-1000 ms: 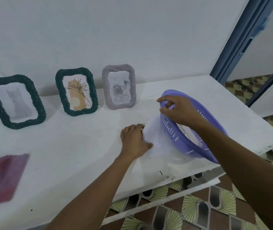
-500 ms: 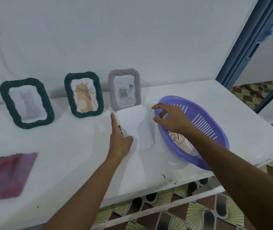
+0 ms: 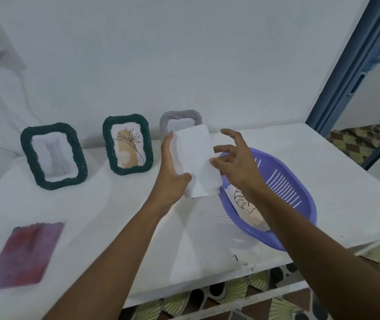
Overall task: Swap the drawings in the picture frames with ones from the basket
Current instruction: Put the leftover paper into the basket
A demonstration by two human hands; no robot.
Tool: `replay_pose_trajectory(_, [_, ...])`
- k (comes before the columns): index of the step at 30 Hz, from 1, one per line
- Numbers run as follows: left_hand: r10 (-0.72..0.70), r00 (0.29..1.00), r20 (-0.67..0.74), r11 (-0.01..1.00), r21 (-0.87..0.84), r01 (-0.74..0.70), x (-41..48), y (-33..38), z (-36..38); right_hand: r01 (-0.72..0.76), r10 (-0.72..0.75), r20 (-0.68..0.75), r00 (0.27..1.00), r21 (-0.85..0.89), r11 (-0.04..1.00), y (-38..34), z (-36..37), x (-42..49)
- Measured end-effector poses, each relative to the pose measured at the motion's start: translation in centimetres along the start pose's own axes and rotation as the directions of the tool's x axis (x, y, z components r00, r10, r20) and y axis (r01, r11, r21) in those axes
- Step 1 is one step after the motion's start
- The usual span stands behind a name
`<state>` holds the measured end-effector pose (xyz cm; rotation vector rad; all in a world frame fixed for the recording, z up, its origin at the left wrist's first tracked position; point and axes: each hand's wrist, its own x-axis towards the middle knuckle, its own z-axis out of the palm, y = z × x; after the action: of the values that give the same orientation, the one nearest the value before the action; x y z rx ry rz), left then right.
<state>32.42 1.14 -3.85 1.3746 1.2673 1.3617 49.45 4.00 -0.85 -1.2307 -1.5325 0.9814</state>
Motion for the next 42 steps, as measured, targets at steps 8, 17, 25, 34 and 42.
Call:
replay_pose_trajectory(8, [-0.002, 0.995, 0.099, 0.999, 0.051, -0.004, 0.4, 0.5, 0.8, 0.035, -0.037, 0.022, 0.999, 0.102, 0.994, 0.2, -1.5, -0.6])
replay_pose_trajectory(17, [0.132, 0.990, -0.043, 0.960, 0.256, -0.117, 0.8, 1.5, 2.4, 0.004, -0.008, 0.012, 1.000, 0.286, 0.958, -0.2, -0.8, -0.8])
replay_pose_trajectory(25, [0.075, 0.997, -0.030, 0.996, 0.057, -0.073, 1.3, 1.4, 2.5, -0.025, -0.006, 0.073, 0.997, 0.411, 0.911, -0.4, 0.1, -0.4])
replay_pose_trajectory(34, [0.119, 0.993, -0.024, 0.992, 0.056, -0.117, 1.6, 0.7, 4.3, 0.040, -0.038, -0.129, 0.991, 0.010, 0.999, 2.1, -2.2, 0.1])
replay_pose_trajectory(42, [0.159, 0.980, 0.119, 0.970, 0.164, -0.178, 1.1, -0.4, 8.0, -0.028, 0.038, -0.204, 0.978, 0.056, 0.998, 3.2, -4.4, -0.9])
